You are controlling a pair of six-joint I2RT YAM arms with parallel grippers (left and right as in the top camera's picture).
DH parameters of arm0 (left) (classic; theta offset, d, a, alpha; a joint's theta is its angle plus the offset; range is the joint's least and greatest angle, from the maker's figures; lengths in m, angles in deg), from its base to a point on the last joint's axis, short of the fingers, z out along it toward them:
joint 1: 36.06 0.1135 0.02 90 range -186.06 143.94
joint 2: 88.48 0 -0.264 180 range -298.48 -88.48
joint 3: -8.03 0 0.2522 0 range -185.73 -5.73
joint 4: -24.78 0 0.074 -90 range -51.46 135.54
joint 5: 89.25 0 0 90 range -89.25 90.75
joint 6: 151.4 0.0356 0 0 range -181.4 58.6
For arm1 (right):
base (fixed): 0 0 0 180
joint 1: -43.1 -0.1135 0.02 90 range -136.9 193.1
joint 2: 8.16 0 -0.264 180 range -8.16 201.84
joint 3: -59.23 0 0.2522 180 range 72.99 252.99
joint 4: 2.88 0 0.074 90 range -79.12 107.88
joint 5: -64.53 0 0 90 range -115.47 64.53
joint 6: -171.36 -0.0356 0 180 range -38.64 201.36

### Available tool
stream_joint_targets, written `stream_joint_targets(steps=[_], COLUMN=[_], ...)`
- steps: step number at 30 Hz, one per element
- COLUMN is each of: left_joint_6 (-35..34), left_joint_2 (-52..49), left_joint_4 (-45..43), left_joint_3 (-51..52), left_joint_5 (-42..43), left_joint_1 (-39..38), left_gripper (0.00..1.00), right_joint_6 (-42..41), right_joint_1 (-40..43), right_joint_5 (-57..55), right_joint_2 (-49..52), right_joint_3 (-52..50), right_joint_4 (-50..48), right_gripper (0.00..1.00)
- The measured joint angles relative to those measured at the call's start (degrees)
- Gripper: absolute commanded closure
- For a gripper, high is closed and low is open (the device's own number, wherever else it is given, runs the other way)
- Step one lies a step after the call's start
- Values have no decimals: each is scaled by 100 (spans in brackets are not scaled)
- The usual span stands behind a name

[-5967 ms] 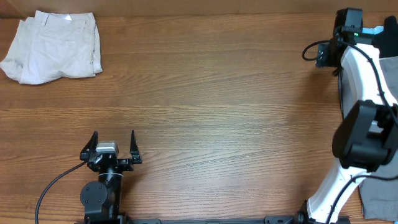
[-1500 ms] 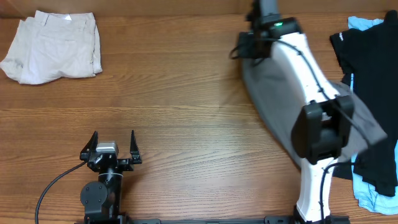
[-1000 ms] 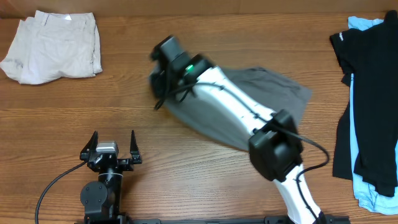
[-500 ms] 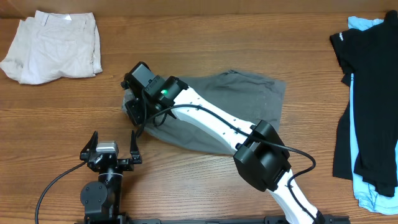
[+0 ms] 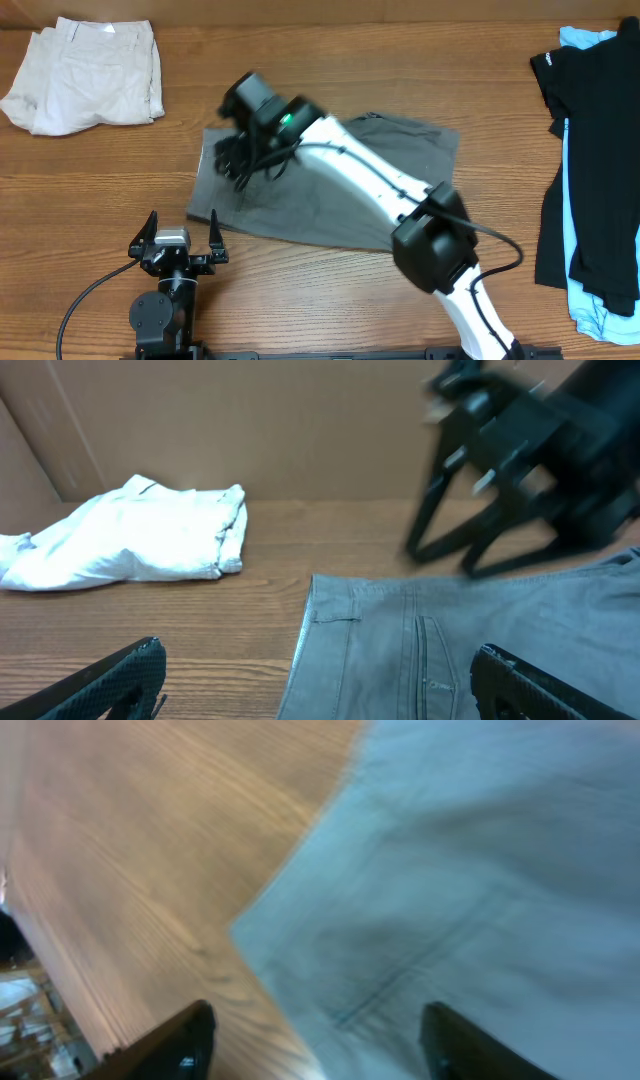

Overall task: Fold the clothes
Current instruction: 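Drag the grey shorts leftward onto the table center with the right gripper, then release the shorts and lift the right gripper at the top right corner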

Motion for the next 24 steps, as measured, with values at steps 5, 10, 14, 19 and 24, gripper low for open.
stream_joint_targets(steps=[5,10,14,19,24], left_joint_6=[0,0,0,0,0], left_joint_2=[0,0,0,0,0], left_joint_4=[0,-2,0,0,0], left_joint_3=[0,0,0,0,0], left_joint_5=[0,0,0,0,0], left_joint_1=[0,0,0,0,0], left_gripper=[0,0,0,0,0], right_joint_6=[15,63,-15,-7,-109], right_joint_1=[1113,2413,3154,3707,4048], right_joint_5=[-166,-481,-981,-1222,-1314], right_joint_2=[-262,-382,-385,-387,-387], right_joint_3=[308,385,284,-251,-918], right_joint_4=[1150,2581,3287,3224,2914], right_gripper=[27,61,63,68,82])
